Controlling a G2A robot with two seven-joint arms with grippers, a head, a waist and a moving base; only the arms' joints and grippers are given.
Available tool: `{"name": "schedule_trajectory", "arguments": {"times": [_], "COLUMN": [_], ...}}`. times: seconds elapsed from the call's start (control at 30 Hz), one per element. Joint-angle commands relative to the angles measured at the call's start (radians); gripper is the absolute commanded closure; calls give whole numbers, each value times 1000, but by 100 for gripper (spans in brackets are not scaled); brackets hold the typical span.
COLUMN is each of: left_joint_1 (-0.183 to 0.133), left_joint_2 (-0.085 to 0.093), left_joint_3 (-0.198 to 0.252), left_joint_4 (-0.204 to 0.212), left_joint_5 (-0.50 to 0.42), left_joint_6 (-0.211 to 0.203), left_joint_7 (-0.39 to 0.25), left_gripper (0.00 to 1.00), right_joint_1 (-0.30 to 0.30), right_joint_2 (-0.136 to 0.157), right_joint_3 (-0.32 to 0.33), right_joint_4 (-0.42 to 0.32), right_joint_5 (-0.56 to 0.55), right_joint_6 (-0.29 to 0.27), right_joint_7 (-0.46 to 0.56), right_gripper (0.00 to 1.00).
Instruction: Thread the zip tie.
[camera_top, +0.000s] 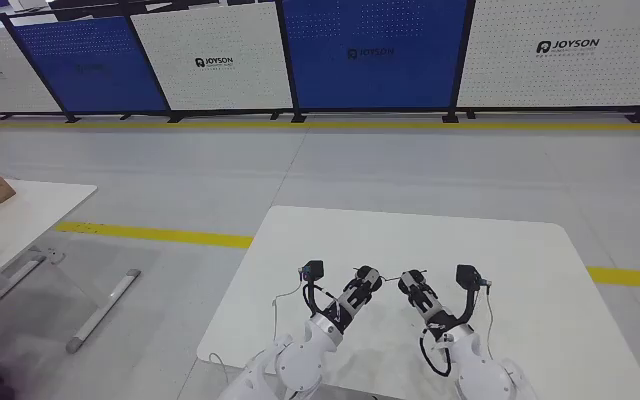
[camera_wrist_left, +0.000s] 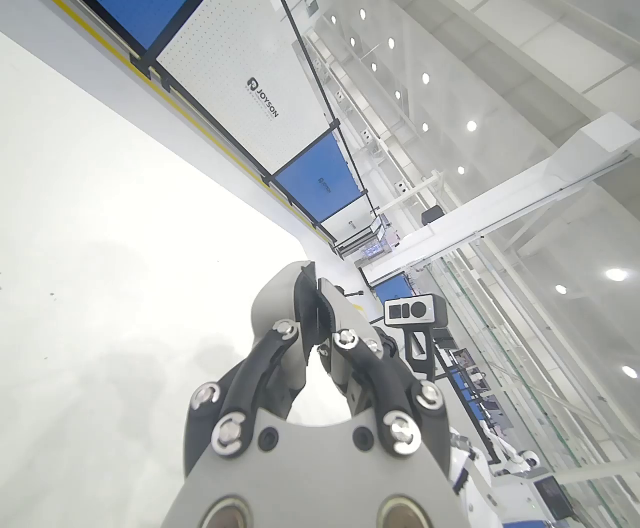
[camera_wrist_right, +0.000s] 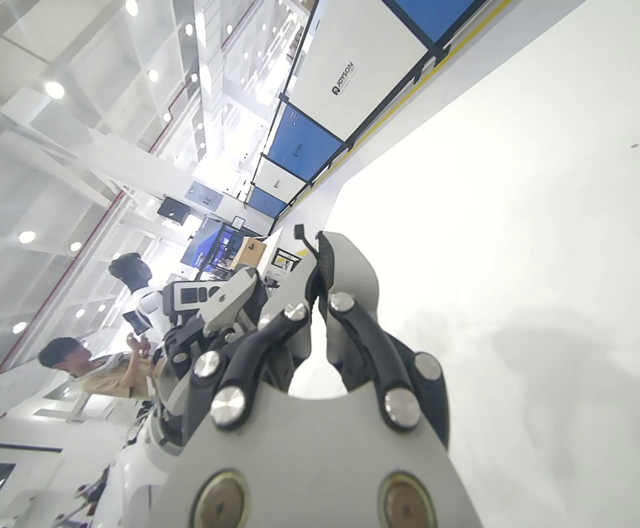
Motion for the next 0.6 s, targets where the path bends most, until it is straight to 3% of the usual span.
{"name": "schedule_trajectory", "arguments": {"times": [0.0,0.2,0.57], "left_joint_1": [0,0,0], "left_joint_2": [0,0,0], "left_joint_3": [0,0,0], "left_joint_4": [0,0,0], "left_joint_5": [0,0,0], "left_joint_6": [0,0,0], "left_joint_7": [0,0,0], "left_gripper": [100,100,100], "right_joint_1": [-6,-44,-58], "right_joint_2": [1,3,2], "right_joint_3": [3,-3,7], "right_joint_4": [-10,-75,-97], "right_joint_5": [-27,-118,-103], "right_joint_6": [4,41,50], "right_joint_7": [-13,-54,-19], "right_gripper": [100,100,100]}}
